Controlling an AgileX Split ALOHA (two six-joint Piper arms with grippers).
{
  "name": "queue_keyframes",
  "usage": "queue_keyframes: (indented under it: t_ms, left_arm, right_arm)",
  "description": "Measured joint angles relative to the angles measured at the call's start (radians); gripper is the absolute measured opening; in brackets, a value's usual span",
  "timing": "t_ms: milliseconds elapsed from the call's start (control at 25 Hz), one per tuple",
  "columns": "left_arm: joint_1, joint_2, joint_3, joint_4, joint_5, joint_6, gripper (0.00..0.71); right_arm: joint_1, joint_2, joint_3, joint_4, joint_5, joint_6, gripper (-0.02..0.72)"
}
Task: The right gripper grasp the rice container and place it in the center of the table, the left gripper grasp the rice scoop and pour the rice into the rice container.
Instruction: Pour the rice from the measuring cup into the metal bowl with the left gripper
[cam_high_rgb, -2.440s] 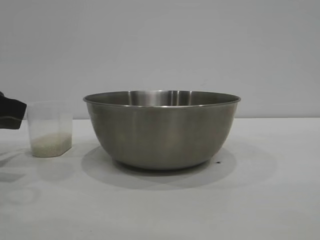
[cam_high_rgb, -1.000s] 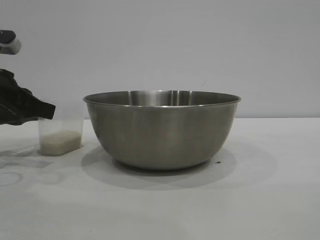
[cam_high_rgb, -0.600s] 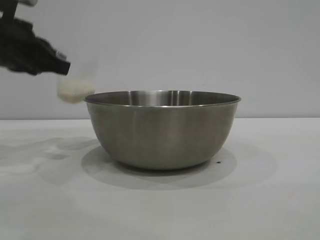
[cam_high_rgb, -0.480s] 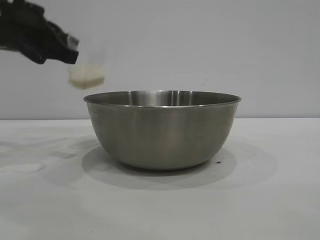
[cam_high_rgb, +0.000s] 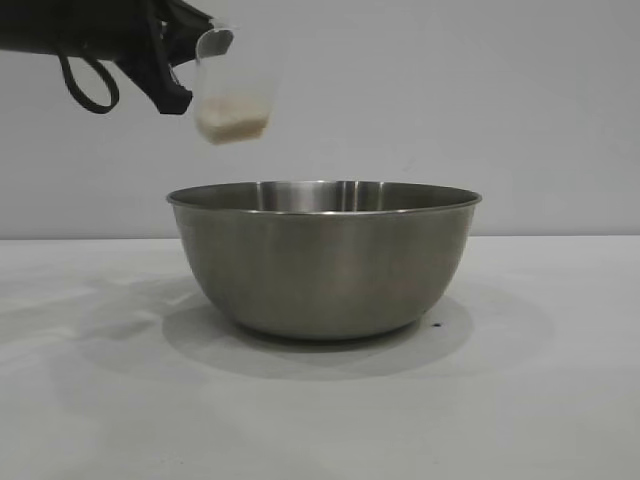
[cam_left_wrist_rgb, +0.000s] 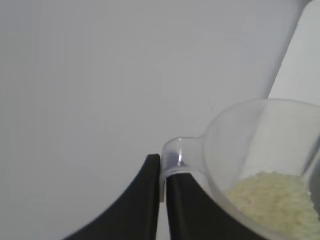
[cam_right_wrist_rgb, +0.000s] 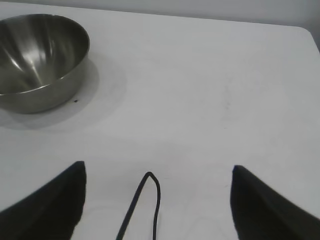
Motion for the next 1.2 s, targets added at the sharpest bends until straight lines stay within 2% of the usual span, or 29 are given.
queue_keyframes:
  t_ms: [200, 560, 720, 920, 1200]
  left_arm:
    - [-0.008, 0.0, -0.043, 0.058, -0.002, 0.049, 0.0]
    - [-0.089, 0.0, -0.054, 0.11, -0.004, 0.368, 0.0]
    - [-0.11, 0.0, -0.054, 0.132, -0.004, 0.513, 0.0]
    - [-0.12, 0.0, -0.054, 0.173, 0.012, 0.669, 0.0]
    - [-0.12, 0.0, -0.054, 0.197, 0.086, 0.869, 0.0]
  right_arm:
    - [0.0, 0.0, 0.0, 0.0, 0.0, 0.0, 0.543]
    - [0.0, 0.0, 0.0, 0.0, 0.0, 0.0, 0.543]
    - [0.0, 0.0, 0.0, 0.0, 0.0, 0.0, 0.543]
    - [0.0, 0.0, 0.0, 0.0, 0.0, 0.0, 0.543]
    - [0.0, 0.0, 0.0, 0.0, 0.0, 0.0, 0.543]
